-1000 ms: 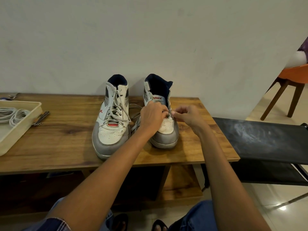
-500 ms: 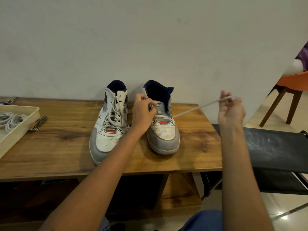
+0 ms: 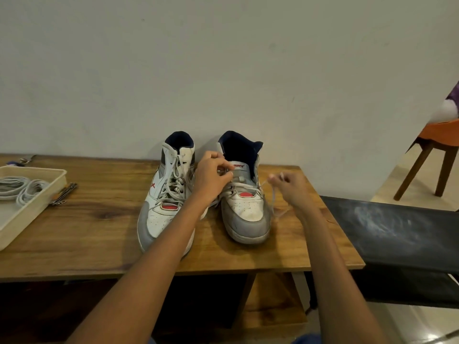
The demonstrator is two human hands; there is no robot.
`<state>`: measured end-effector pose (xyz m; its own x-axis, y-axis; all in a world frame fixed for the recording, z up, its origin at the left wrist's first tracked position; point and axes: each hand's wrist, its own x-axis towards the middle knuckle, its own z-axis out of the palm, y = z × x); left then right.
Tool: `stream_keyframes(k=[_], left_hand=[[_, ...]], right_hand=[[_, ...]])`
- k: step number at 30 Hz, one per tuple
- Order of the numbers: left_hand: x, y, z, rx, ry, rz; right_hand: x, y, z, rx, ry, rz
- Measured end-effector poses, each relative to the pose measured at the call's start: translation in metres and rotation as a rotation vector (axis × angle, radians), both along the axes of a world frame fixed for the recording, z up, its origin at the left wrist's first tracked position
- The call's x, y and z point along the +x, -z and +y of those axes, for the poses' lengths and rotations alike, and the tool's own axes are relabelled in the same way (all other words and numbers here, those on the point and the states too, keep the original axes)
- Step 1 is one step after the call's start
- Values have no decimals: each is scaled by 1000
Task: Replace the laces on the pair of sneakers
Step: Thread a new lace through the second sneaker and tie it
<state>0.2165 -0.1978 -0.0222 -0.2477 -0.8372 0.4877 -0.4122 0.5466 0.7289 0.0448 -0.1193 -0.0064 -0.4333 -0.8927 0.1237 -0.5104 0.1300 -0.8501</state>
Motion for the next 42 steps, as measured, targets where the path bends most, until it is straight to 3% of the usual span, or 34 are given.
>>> stream_keyframes(k=[3,5,7,8,11,13,15,19,22,24,26,30,34,36,42], left_hand=[[1,-2,-1,4,-4,-5],[1,-2,-1,1,-9,-20],[0,-2,-1,6,-8,-24],[-1,-2,-1,7,-9,-22],[-1,-1,-1,10,-19,-19],[-1,-1,-1,13,-14,-17],[-1,-1,-1,8,-13,-16],[1,-1,-2,17,-2,-5],[2,-2,-2,35,9,-11],[1,-3,0,43,12,-14],[-3,-4,4,38,16,-12],[0,-5,5,118,-15,15],[14,-3,3,379,54,-191],[16,3,5,373,121,-281],[14,3,8,266,126,-328]], right_hand=[[-40,-24,14,-650,594,-797],[-77,-30,27,-942,857,-909],[-84,-27,31,-890,922,-647],[-74,-23,29,-747,866,-424],[-36,-7,15,-147,434,274],[-16,-4,4,97,72,432],[-2,-1,-3,224,-139,391],[7,5,-10,189,-145,366],[-13,2,-3,-105,183,3],[-27,0,2,-308,413,-116],[-24,4,-1,-247,359,-35],[-14,8,-8,-13,109,331],[-9,1,-7,83,-46,439],[-1,4,-9,162,-83,476],[2,13,-10,204,-61,426]])
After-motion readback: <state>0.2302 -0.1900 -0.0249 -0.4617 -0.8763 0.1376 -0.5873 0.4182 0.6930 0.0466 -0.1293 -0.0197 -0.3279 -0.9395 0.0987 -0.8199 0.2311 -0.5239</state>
